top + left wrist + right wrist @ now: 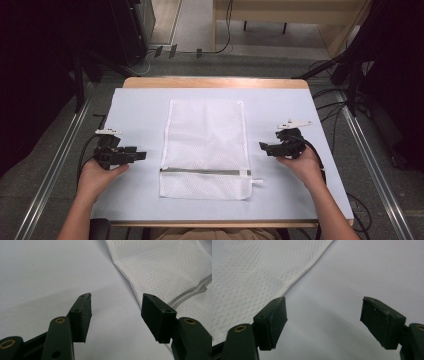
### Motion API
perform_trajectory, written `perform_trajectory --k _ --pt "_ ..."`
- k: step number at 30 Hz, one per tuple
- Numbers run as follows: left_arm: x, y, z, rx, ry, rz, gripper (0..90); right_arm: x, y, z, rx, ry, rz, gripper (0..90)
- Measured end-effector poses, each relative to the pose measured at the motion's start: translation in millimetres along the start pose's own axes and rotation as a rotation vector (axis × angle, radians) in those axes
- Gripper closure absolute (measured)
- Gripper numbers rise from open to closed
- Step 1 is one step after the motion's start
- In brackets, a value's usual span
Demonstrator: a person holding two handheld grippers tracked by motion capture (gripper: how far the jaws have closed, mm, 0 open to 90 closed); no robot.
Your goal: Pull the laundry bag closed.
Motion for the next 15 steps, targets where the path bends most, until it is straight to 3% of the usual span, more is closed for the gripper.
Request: perform_trajectory --k 15 --pt "-0.6 -2.1 -0.4 -0.002 -0.011 -0.001 38.3 0.7 1.1 5.7 0.002 0.037 0.018 35.2"
Point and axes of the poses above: each handheld gripper's, and its own axes: y roughly backward along the jaws, x roughly out of its underside, z roughly to its left, the point moved 1 cm from there along -y, roughly forward along the jaws, and after that the axes turned 13 degrees about -y, right-handed, at the moved point
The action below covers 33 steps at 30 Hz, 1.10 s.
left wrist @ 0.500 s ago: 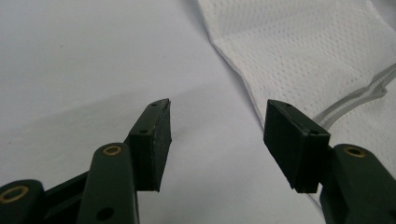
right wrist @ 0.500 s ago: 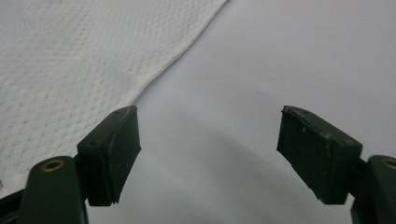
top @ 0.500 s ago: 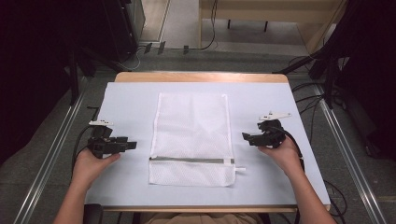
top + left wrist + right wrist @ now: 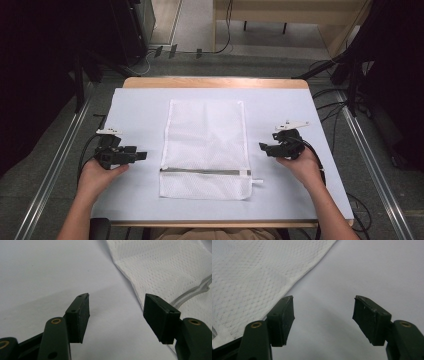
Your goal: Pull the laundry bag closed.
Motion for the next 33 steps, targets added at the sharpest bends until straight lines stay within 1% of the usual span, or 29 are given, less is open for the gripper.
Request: perform_trajectory --k 4,5,7,11,13,17,22,26,33 --pt "0.0 0.1 -0.4 -0.001 -0.002 -0.005 37.4 0.1 0.6 0.8 -0.004 -0.001 0.001 36.7" --pt "0.1 0.1 -0.6 -0.001 -0.004 -0.007 37.2 -0.4 0.6 1.1 -0.015 -0.003 0.003 38.1" --pt "1.1 -0.1 -1.3 -0.011 -0.021 -0.012 36.9 -0.9 0.4 1.5 -0.023 -0.004 0.006 38.8" --pt "1.9 -1.2 -1.3 -0.003 -0.017 0.001 37.4 -1.3 -0.2 2.2 -0.03 -0.008 0.02 39.5" --pt "1.7 -1.2 -1.7 -0.002 -0.023 0.001 37.5 -1.3 -0.3 2.1 -0.029 -0.006 0.026 40.1" --pt "1.5 -0.5 -1.4 0.002 -0.022 0.0 37.8 -1.2 -0.7 2.2 -0.031 -0.005 0.031 40.5" --pt "2.0 -0.3 -1.2 0.003 -0.018 0.003 37.7 -1.3 -0.7 3.4 -0.035 -0.017 0.049 42.9" --pt "1.5 -0.4 -1.6 0.007 -0.02 0.003 37.7 -1.0 -1.0 4.1 -0.037 -0.008 0.05 43.4" --pt "1.2 0.0 -2.6 0.012 -0.016 0.0 37.7 -0.9 -0.3 4.7 -0.042 -0.009 0.052 43.3"
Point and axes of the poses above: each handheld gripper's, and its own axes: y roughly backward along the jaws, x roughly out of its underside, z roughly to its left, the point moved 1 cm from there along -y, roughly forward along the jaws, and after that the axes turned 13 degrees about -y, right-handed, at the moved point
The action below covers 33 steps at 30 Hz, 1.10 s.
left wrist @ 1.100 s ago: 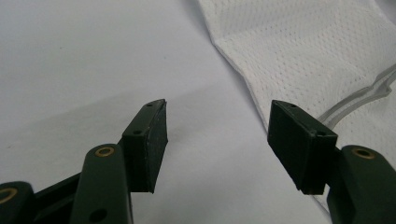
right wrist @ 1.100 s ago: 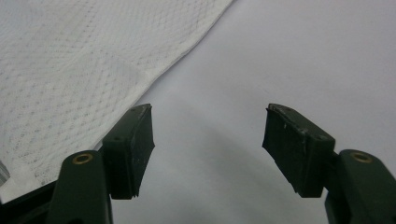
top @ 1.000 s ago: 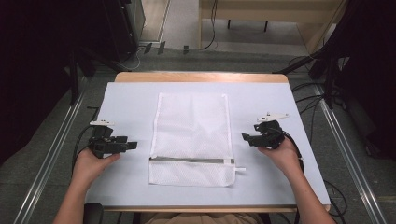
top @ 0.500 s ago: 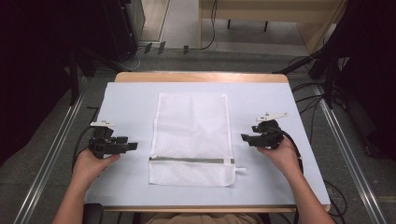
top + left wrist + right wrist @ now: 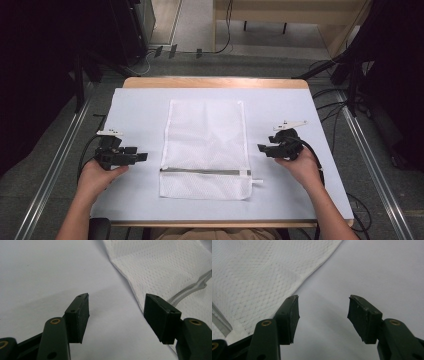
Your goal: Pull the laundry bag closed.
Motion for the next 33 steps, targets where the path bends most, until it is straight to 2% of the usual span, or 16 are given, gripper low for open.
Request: perform_trajectory --k 7,15,17,33 --pt "-0.4 0.6 -1.2 0.006 0.0 -0.002 37.6 -0.6 1.3 6.4 -0.011 0.002 0.007 44.0" --pt "0.2 3.9 -4.2 0.009 -0.001 -0.006 37.6 -2.8 4.5 21.5 -0.037 0.044 0.005 44.4" --pt "0.3 4.5 -4.4 0.008 -0.004 -0.003 37.6 -3.0 4.8 23.4 -0.039 0.042 0.006 44.4" --pt "6.4 10.4 -8.2 0.0 -0.003 -0.001 36.4 -5.9 -2.3 52.8 -0.096 0.106 0.025 43.9"
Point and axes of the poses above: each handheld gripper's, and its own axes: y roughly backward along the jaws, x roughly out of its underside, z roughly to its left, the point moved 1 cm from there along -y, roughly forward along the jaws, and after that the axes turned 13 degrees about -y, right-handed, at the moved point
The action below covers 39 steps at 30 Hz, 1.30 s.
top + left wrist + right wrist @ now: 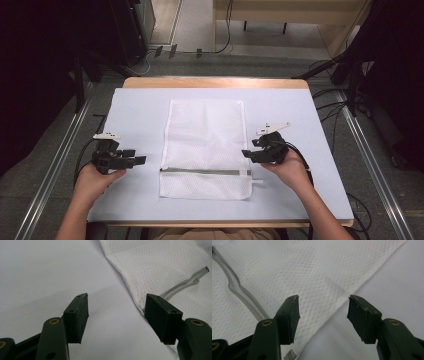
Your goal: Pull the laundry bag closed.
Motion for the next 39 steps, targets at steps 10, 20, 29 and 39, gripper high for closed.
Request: perform_trajectory --k 10,20,29,39 --pt "4.7 2.2 -2.5 -0.007 0.004 0.005 36.3 -3.2 -9.1 19.8 -0.035 0.039 0.025 44.5" --pt "6.7 3.4 -2.5 0.002 0.008 -0.001 36.6 -6.4 -18.5 38.6 -0.074 0.066 0.033 45.1" --pt "6.8 1.7 -2.2 0.009 0.003 0.009 37.1 -13.7 -25.9 56.9 -0.089 0.085 0.043 47.0" --pt "6.1 0.1 -2.2 0.018 0.003 0.0 37.3 -21.0 -34.6 72.8 -0.111 0.113 0.054 48.0"
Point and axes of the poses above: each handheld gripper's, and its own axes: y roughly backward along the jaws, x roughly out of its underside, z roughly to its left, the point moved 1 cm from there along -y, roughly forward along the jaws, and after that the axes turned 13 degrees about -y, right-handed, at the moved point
